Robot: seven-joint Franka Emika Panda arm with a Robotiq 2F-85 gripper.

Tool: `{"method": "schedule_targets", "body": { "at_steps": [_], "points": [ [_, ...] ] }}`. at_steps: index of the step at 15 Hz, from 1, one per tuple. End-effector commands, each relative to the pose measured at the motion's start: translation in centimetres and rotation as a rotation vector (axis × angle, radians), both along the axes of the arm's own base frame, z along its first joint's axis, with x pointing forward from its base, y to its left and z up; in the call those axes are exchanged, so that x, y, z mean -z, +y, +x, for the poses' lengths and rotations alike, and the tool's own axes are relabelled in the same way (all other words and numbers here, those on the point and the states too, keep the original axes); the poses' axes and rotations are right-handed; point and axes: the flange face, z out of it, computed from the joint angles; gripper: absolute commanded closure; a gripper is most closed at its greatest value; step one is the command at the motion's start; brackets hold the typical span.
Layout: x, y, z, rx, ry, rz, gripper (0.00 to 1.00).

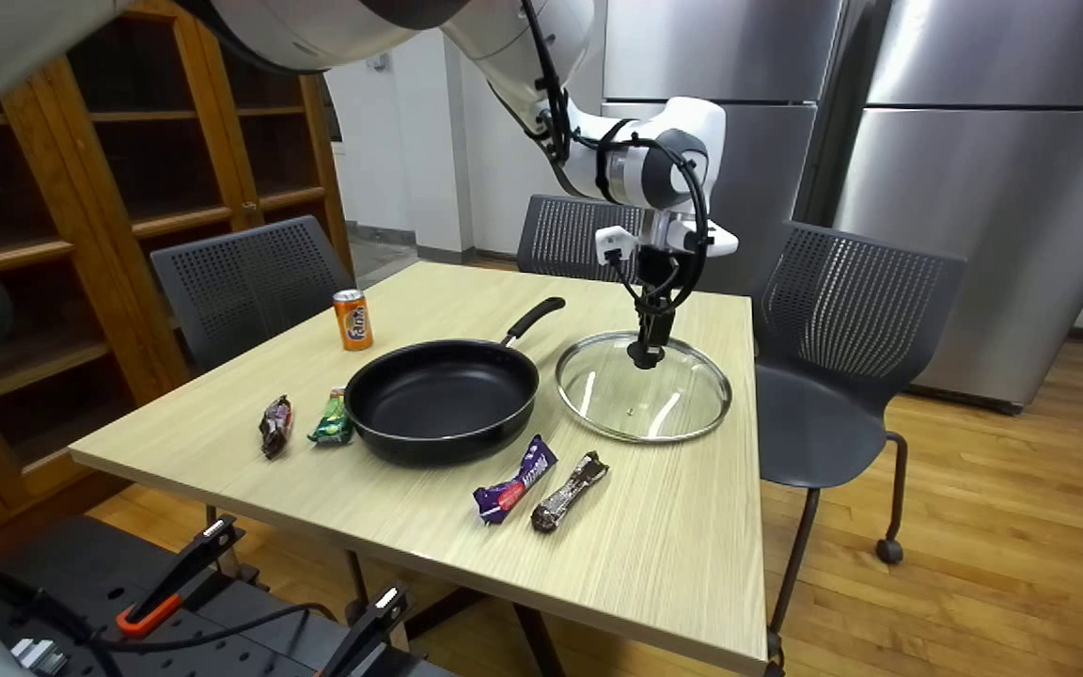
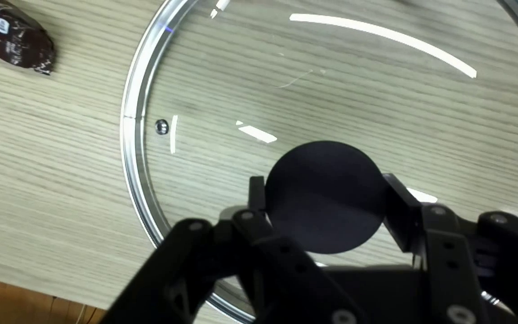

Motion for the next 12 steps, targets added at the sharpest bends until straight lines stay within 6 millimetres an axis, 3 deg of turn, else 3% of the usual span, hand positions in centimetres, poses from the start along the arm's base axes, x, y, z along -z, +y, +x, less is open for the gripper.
{"method": "schedule_targets", "body": {
  "at_steps": [1, 6, 7, 8, 12],
  "points": [
    [-1.8, -0.3, 0.9, 0.021, 0.003, 0.028, 0.62],
    [-2.2, -0.4, 0.9, 0.018, 0.01, 0.032, 0.62],
    [-2.2, -0.5, 0.9, 0.016, 0.012, 0.032, 0.32],
    [-2.3, -0.5, 0.8, 0.016, 0.012, 0.034, 0.3],
    [-3.1, -0.7, 1.2, 0.013, 0.005, 0.034, 0.35]
  ]
}}
